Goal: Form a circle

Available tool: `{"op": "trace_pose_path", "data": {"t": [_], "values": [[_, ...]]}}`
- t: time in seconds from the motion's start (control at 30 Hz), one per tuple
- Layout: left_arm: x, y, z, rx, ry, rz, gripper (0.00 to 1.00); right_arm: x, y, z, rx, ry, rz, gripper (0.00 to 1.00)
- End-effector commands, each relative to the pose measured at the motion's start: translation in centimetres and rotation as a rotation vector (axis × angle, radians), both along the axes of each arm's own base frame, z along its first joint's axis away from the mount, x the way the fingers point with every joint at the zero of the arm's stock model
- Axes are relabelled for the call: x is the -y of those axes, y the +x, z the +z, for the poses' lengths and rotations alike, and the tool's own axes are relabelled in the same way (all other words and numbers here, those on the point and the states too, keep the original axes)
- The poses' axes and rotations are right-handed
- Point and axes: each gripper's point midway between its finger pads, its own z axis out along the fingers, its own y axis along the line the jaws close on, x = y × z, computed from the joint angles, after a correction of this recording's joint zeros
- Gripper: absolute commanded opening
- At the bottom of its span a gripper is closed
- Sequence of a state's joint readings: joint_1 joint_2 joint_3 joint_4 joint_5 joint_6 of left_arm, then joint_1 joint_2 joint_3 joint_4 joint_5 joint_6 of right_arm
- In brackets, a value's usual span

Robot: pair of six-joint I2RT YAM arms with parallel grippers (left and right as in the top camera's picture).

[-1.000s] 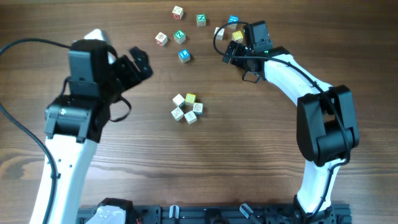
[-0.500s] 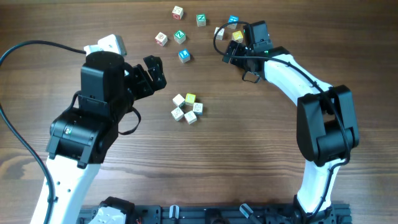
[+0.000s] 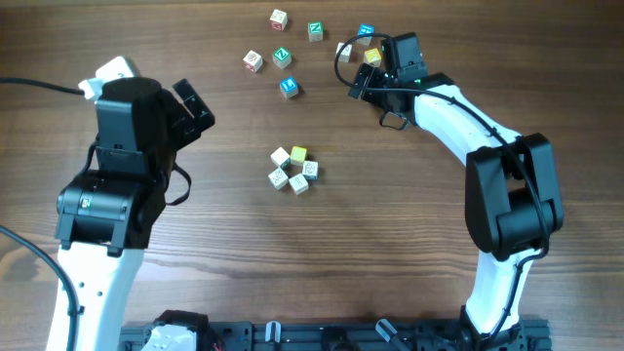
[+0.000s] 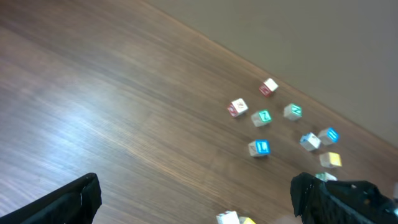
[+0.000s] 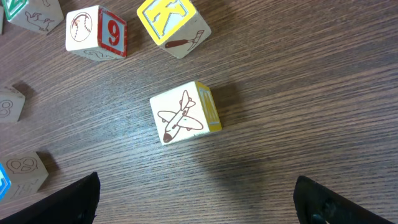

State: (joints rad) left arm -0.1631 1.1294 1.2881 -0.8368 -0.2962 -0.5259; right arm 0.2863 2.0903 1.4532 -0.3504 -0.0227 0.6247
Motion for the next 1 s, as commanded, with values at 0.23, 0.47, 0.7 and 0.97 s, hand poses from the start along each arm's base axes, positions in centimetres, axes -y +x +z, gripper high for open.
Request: {"op": "trace_pose_path", "data": {"t": [0.23, 0.47, 0.7, 0.97], "values": [[-1.7, 2.0, -5.5, 0.039, -0.036, 0.043, 1.00, -0.2, -0.1, 0.0, -0.002, 0.011, 0.000, 1.00], [-1.3, 3.7, -7.2, 0.331, -0.173, -0.076, 1.00, -0.2, -0.1, 0.0, -0.002, 0.011, 0.000, 1.00], [-2.7, -0.3, -13.9, 0.232, -0.184, -0.029, 1.00, -0.2, -0.1, 0.0, -0.002, 0.011, 0.000, 1.00], [-2.2, -4.8, -19.4, 0.228, -0.185, -0.029, 1.00, -0.2, -0.1, 0.0, -0.002, 0.011, 0.000, 1.00]]}}
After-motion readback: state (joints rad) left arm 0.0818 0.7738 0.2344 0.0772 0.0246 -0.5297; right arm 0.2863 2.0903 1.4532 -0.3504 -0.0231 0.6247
